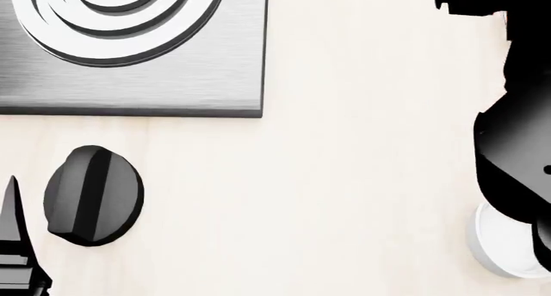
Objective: Pick the akita bowl next to the ramekin and place it on the plate.
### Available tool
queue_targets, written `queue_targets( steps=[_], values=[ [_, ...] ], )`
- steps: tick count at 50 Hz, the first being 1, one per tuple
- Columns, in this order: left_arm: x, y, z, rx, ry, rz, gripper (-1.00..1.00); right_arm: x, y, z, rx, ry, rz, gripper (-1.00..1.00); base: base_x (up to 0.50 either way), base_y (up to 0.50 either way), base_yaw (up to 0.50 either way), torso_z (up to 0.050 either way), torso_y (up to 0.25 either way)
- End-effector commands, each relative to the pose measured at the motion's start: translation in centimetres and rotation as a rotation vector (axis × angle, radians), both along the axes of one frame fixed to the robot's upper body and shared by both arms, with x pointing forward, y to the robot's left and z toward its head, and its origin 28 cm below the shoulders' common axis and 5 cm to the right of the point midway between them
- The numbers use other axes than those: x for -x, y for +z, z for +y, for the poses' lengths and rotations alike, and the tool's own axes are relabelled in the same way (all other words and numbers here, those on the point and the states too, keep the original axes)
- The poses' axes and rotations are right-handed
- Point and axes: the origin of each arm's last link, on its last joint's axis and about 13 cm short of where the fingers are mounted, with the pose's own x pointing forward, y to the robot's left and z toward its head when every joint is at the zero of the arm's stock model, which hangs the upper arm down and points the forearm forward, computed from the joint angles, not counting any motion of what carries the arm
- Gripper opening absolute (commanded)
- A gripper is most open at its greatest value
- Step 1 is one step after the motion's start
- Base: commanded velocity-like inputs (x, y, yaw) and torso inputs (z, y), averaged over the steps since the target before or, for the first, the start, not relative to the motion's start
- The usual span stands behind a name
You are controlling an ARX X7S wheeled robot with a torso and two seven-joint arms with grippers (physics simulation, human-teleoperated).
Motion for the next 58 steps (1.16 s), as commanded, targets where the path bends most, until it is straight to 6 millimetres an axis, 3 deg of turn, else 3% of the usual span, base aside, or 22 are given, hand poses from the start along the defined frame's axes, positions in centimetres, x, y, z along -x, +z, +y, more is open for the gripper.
queue_targets(
  steps=[1, 29, 58],
  values=[
    [0.0, 0.0, 0.0, 0.0, 0.0, 0.001, 1.0, 1.2, -2.5, 1.2, 0.033, 0.028, -0.009, 1.0, 0.0, 0.0, 0.0, 0.0, 0.0],
    [0.1, 0.0, 0.0, 0.001, 0.0, 0.001, 1.0, 4.6, -6.9, 3.6, 0.1, 0.085, -0.052, 1.0, 0.0, 0.0, 0.0, 0.0, 0.0],
    [0.2, 0.0, 0.0, 0.002, -0.001, 0.002, 1.0, 6.8, -10.8, 5.6, 0.138, 0.141, -0.084, 1.0, 0.0, 0.0, 0.0, 0.0, 0.0]
  ],
)
